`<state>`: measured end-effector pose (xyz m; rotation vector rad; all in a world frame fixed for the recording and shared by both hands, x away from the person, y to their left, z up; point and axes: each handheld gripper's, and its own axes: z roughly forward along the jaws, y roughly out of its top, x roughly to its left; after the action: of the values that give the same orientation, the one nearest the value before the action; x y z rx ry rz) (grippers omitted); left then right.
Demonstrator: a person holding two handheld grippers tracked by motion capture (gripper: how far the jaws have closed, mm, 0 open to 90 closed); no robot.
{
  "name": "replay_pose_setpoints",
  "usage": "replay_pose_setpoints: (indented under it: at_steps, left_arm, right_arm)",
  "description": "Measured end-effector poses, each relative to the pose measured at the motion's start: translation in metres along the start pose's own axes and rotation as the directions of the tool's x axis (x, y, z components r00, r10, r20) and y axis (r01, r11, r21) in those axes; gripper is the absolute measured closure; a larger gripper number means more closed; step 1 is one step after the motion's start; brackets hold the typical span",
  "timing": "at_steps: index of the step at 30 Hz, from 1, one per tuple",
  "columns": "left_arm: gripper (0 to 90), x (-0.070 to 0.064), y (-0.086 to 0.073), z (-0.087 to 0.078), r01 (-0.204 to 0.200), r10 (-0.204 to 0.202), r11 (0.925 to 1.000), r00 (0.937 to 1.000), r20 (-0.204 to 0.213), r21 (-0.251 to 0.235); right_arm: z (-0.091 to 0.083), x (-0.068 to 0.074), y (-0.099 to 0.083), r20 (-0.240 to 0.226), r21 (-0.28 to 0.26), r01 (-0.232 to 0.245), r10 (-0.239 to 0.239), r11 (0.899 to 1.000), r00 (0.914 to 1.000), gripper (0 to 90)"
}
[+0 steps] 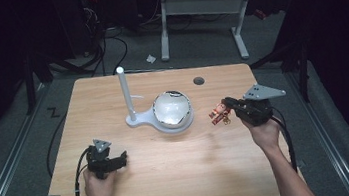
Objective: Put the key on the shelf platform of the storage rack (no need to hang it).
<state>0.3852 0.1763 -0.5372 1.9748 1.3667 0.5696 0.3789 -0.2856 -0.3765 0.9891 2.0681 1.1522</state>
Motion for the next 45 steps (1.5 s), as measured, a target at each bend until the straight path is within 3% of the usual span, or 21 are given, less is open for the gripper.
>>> replay_pose_setpoints:
  at_steps: [12, 19, 31, 39, 45]
  left_arm:
    - [15.1, 0.0, 0.0, 0.0, 0.0, 0.0, 1.0, 1.0, 0.0, 0.0]
    - [15.1, 0.0, 0.0, 0.0, 0.0, 0.0, 1.0, 1.0, 0.0, 0.0]
    - [15.1, 0.0, 0.0, 0.0, -0.001, 0.001, 1.0, 1.0, 0.0, 0.001]
    - [15.1, 0.0, 0.0, 0.0, 0.0, 0.0, 1.0, 1.0, 0.0, 0.0]
    - [15.0, 0.0, 0.0, 0.0, -0.001, 0.001, 1.0, 1.0, 0.0, 0.0]
  right_arm:
    - [0.002, 0.016, 0.013, -0.068, -0.01, 0.034, -0.034, 0.999, 0.9971, 86.6]
    - [0.006, 0.031, 0.032, -0.13, -0.042, 0.066, -0.071, 0.997, 0.989, 86.7]
    - [0.023, 0.051, 0.071, -0.19, -0.082, 0.129, -0.142, 0.988, 0.9713, 86.6]
    - [0.045, 0.056, 0.082, -0.209, -0.09, 0.119, -0.135, 0.989, 0.9685, 86.6]
    - [0.063, 0.053, 0.084, -0.205, -0.074, 0.102, -0.115, 0.992, 0.972, 86.6]
